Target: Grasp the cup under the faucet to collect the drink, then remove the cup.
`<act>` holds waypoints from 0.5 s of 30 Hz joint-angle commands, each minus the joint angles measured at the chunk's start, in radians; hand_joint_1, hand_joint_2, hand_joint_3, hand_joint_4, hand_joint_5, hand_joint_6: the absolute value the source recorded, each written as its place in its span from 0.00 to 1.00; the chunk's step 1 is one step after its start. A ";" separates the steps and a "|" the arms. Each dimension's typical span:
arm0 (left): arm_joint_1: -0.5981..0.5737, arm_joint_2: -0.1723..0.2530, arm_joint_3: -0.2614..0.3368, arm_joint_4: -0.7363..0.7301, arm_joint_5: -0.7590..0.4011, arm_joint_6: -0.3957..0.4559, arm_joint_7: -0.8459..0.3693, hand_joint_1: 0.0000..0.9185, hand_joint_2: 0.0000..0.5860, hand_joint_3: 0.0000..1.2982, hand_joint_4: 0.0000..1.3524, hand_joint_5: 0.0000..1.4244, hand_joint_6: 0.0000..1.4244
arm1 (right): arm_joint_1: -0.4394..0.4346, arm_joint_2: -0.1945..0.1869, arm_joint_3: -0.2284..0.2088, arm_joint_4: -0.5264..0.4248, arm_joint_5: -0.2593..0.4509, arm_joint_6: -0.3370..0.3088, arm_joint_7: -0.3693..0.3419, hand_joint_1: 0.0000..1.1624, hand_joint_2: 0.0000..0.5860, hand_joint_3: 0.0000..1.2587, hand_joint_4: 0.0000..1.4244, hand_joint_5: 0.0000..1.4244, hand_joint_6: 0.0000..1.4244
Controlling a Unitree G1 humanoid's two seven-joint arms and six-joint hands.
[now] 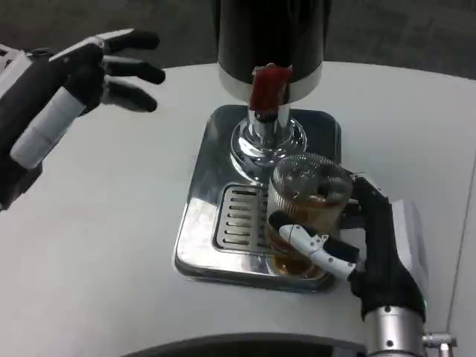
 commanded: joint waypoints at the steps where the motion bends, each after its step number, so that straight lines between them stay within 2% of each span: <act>1: 0.086 0.012 0.036 -0.030 0.007 -0.002 0.032 0.00 0.04 0.21 0.27 0.34 0.30 | 0.044 -0.006 -0.006 -0.091 -0.003 -0.011 0.027 0.73 0.41 0.49 0.50 0.59 0.38; 6: 0.170 0.022 0.041 -0.048 0.076 -0.058 0.062 0.00 0.04 0.21 0.26 0.31 0.28 | 0.105 -0.024 -0.004 -0.176 -0.017 -0.011 0.070 0.73 0.41 0.49 0.51 0.59 0.38; 10: 0.232 0.030 0.025 -0.057 0.155 -0.119 0.079 0.00 0.06 0.19 0.24 0.29 0.26 | 0.157 -0.041 0.010 -0.250 -0.030 -0.017 0.114 0.73 0.41 0.50 0.52 0.60 0.38; 15: 0.270 0.021 0.002 -0.069 0.240 -0.148 0.113 0.00 0.08 0.18 0.20 0.24 0.22 | 0.210 -0.062 0.016 -0.313 -0.038 -0.019 0.160 0.73 0.41 0.51 0.52 0.61 0.38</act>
